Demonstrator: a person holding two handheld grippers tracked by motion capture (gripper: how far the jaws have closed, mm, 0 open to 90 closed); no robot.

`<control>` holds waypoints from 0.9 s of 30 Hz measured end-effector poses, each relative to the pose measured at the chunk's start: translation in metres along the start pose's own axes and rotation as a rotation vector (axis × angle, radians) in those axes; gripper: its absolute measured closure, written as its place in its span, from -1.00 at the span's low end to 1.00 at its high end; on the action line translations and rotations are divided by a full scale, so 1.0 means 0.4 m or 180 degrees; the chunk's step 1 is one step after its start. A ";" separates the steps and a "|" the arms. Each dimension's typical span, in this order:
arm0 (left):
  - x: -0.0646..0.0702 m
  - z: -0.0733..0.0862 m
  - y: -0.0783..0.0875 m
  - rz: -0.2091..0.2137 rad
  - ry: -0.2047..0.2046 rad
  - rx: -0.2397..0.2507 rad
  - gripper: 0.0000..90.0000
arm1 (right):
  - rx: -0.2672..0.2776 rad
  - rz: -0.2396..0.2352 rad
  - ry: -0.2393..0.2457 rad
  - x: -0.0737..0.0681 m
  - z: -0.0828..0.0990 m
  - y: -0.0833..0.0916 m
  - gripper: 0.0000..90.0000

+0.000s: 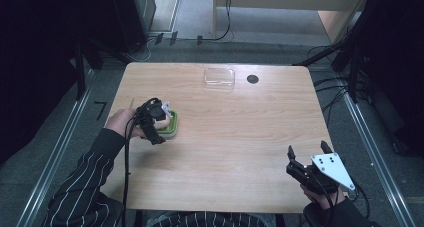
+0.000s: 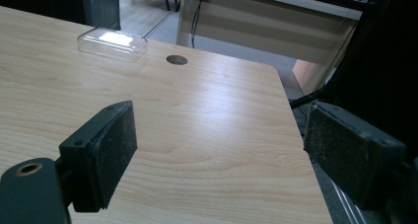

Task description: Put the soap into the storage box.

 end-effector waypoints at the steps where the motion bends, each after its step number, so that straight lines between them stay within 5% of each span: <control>1: 0.005 -0.003 0.003 -0.0007 -0.0022 -0.0019 -0.90 | 0.0000 0.0000 0.0000 0.000 0.000 0.000 -0.70; 27: 0.152 0.013 -0.017 0.0105 -0.0072 -0.0145 -0.93 | -0.0009 -0.0003 0.0001 -0.001 0.000 0.000 -0.70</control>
Point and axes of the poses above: each handheld gripper's, and its own axes: y roughly backward along the jaws, z roughly out of its underside, x roughly to its right, the point moved 5 cm from there along -y, roughly forward along the jaws, and after that the axes turned 10 degrees about x, right-handed, at the moved point
